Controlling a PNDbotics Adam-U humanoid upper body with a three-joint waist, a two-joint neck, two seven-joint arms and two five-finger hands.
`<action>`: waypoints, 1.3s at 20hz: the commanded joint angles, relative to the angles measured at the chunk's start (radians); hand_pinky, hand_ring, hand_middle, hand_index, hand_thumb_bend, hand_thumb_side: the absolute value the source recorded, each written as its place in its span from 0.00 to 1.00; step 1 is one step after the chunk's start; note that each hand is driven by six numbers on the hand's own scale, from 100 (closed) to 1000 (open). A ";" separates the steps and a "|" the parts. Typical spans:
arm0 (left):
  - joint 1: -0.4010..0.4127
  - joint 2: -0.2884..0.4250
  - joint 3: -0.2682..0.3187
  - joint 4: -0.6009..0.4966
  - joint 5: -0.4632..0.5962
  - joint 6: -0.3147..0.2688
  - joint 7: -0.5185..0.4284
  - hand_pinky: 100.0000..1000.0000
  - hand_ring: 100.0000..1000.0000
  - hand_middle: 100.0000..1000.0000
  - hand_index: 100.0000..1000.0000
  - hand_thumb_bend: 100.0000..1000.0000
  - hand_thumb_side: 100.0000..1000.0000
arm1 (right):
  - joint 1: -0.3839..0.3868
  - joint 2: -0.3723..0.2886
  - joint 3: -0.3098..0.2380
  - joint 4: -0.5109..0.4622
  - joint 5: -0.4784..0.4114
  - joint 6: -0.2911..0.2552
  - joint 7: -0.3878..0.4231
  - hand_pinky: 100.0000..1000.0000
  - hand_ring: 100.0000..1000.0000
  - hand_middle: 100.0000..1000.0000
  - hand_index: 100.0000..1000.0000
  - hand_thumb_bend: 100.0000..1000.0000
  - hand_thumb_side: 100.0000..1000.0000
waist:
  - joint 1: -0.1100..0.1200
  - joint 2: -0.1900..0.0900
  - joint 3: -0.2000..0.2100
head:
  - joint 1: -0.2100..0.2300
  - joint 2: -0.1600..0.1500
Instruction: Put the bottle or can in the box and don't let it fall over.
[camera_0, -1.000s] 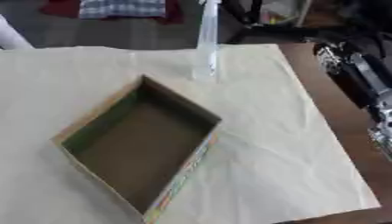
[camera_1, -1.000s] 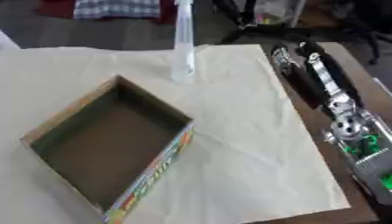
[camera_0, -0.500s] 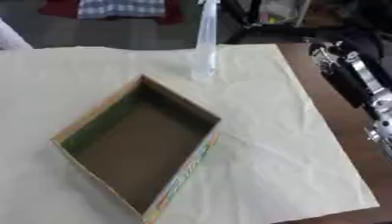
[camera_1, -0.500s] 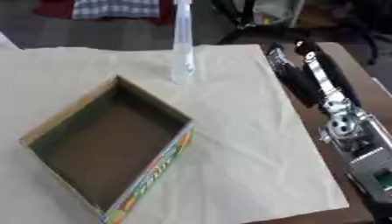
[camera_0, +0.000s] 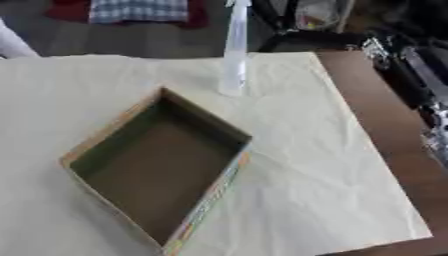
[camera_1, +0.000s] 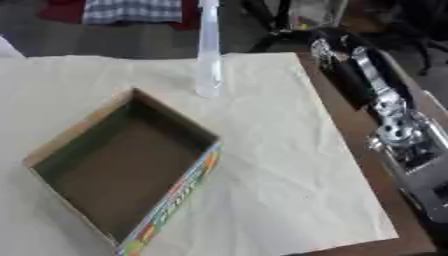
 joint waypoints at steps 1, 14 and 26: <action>-0.006 0.028 0.000 -0.018 0.002 0.001 -0.002 1.00 1.00 1.00 0.73 0.16 0.61 | -0.057 -0.082 -0.024 0.009 -0.121 0.008 -0.030 1.00 1.00 1.00 0.99 0.00 1.00 | 0.000 -0.022 0.003 | -0.007 -0.010; -0.029 0.033 -0.020 -0.021 0.007 0.000 -0.021 1.00 1.00 1.00 0.72 0.16 0.61 | -0.356 -0.124 0.076 0.564 -0.569 -0.122 -0.081 1.00 1.00 1.00 0.99 0.00 1.00 | -0.003 -0.006 0.043 | -0.051 -0.023; -0.058 0.035 -0.027 -0.021 0.009 -0.006 -0.032 1.00 1.00 1.00 0.72 0.16 0.61 | -0.462 -0.098 0.085 0.831 -0.475 -0.401 0.205 1.00 1.00 1.00 1.00 0.00 0.62 | -0.003 0.036 0.072 | -0.108 -0.067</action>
